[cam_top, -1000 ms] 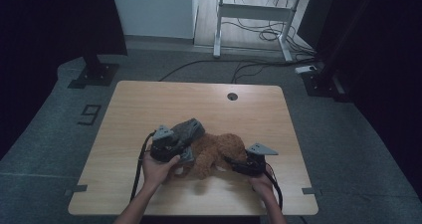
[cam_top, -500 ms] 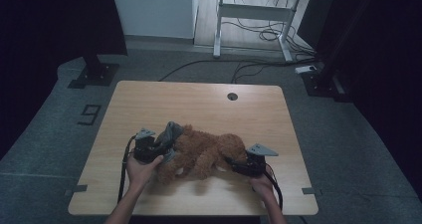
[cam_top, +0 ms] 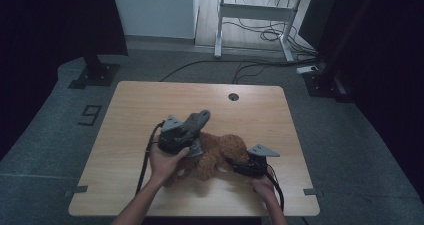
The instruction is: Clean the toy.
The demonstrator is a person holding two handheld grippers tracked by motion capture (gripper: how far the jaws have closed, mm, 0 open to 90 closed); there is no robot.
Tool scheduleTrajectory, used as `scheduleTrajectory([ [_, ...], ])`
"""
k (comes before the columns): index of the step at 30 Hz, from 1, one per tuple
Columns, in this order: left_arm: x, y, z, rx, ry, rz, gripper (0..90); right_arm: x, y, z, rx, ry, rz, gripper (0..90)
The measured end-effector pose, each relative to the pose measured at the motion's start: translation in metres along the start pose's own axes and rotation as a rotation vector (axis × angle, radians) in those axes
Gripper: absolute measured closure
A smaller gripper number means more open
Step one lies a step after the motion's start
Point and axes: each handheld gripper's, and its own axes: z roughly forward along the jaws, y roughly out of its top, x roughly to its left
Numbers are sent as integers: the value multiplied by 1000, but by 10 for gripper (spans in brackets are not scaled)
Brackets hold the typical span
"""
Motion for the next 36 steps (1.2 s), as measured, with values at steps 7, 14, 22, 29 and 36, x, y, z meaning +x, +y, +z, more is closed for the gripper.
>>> scheduleTrajectory([
  [7, -54, 11, 62, 106, -89, 96, 740, 3, 0, 0, -5, -24, -6, 326],
  [14, -55, -11, 93, 177, -98, 73, 743, 4, -1, 0, -5, -31, -13, 326],
  [22, -26, -15, 70, 166, -22, 50, 746, 6, 0, 1, -11, -43, -24, 326],
  [29, 1, -22, 34, 100, 19, 27, 744, 6, -1, 1, -13, -44, -20, 327],
  [36, 33, -40, -2, 47, 28, -63, 746, 6, 0, 2, -10, -41, -22, 326],
])
